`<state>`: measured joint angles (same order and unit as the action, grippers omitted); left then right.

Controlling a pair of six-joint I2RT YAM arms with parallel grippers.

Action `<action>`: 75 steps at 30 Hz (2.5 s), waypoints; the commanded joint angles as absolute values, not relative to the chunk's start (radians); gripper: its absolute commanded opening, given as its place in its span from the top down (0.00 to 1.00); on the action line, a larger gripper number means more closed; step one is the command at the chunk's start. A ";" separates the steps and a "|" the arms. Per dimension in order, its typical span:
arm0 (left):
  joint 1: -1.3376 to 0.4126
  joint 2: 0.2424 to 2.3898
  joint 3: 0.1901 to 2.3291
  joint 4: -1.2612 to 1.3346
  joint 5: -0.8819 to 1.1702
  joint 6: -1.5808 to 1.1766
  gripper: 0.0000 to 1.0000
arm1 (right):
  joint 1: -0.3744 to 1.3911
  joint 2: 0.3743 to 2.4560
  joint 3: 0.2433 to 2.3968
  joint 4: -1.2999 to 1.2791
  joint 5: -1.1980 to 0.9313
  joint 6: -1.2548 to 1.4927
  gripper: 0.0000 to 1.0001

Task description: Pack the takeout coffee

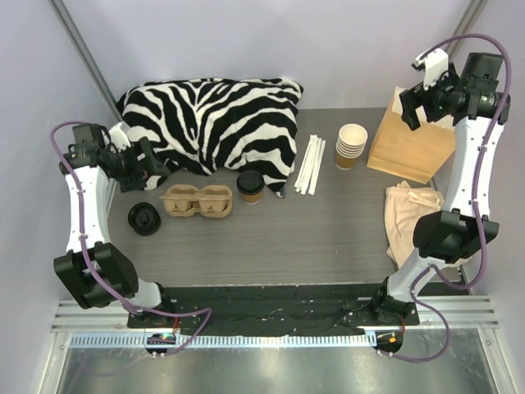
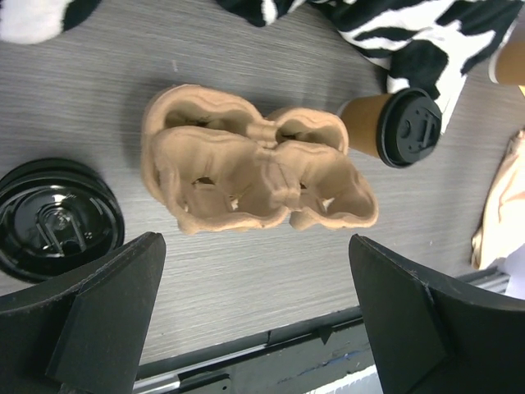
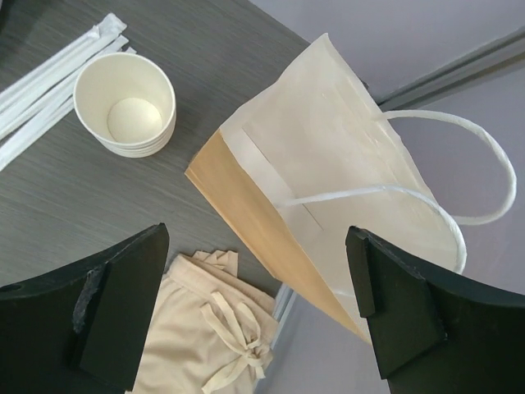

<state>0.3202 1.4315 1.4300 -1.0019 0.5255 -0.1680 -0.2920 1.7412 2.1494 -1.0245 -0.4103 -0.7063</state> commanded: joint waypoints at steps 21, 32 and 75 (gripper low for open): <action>0.319 1.365 1.453 -0.970 0.655 -0.126 0.00 | -0.207 1.858 2.088 -1.100 -0.288 -1.186 0.62; 0.319 1.330 1.453 -0.945 0.673 -0.133 0.00 | -0.209 1.692 2.060 -0.910 -0.245 -1.241 0.99; 0.319 1.178 1.347 -0.890 0.707 -0.170 0.00 | 0.308 0.828 1.200 -1.506 -0.634 -1.802 0.99</action>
